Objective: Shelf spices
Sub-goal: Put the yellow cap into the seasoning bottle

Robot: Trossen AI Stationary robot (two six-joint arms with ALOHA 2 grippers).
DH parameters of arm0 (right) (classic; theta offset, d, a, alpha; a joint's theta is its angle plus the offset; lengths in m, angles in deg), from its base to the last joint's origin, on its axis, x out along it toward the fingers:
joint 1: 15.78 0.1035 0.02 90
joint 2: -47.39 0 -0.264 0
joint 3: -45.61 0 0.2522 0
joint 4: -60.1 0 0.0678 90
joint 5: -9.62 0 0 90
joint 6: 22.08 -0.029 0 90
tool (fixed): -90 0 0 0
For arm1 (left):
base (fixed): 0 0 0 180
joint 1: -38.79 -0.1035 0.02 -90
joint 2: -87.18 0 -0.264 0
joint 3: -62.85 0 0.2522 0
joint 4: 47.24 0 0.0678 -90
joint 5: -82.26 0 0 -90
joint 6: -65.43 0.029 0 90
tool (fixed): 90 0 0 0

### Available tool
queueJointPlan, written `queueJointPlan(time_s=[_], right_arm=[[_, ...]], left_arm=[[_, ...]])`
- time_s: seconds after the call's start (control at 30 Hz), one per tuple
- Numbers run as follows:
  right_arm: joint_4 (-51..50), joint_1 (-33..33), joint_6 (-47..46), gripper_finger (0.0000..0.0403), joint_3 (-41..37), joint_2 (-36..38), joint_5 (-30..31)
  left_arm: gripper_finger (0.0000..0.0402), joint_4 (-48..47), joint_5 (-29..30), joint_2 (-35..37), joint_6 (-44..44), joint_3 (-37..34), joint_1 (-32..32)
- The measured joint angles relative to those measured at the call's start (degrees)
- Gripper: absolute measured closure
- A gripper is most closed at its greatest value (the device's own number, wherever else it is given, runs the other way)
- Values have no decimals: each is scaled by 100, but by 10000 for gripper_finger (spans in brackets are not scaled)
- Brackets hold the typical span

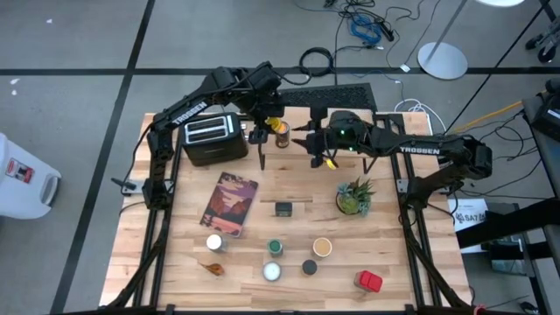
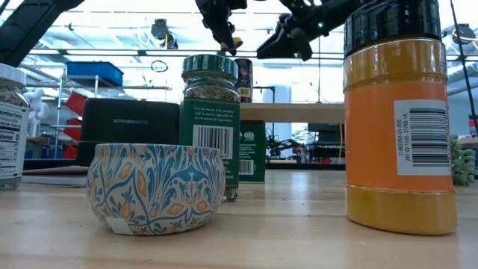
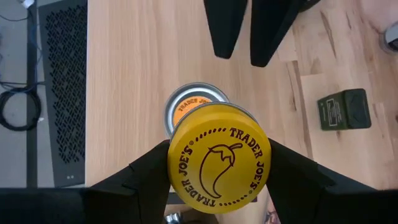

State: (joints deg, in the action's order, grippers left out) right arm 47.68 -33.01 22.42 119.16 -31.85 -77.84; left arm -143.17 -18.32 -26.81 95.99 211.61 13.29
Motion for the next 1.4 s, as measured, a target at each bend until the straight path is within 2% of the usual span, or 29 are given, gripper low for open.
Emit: queueJointPlan(time_s=[0.1, 0.37, 0.6, 0.73, 0.93, 1.23, 1.4], right_arm=[[373, 222, 574, 270, 0, 0, 489], [886, 520, 1670, 270, 0, 2, 1007], [843, 542, 1549, 270, 0, -7, 650], [770, 691, 1705, 270, 0, -9, 623], [537, 988, 1725, 271, 0, 0, 541], [667, 1465, 2383, 271, -2, -7, 1757], [839, 1578, 2435, 271, 2, -4, 1896]], left_arm=[[173, -4, -156, 0, 30, 0, -15], [173, -88, -576, 0, 21, 0, -15], [173, -81, -725, 0, 34, 0, 39], [173, -135, -967, 0, 21, 0, 123], [173, -182, -1017, 0, 30, 0, 398], [173, -268, -1029, 0, -16, 0, 582], [173, -282, -1059, -4, -23, -2, 588]])
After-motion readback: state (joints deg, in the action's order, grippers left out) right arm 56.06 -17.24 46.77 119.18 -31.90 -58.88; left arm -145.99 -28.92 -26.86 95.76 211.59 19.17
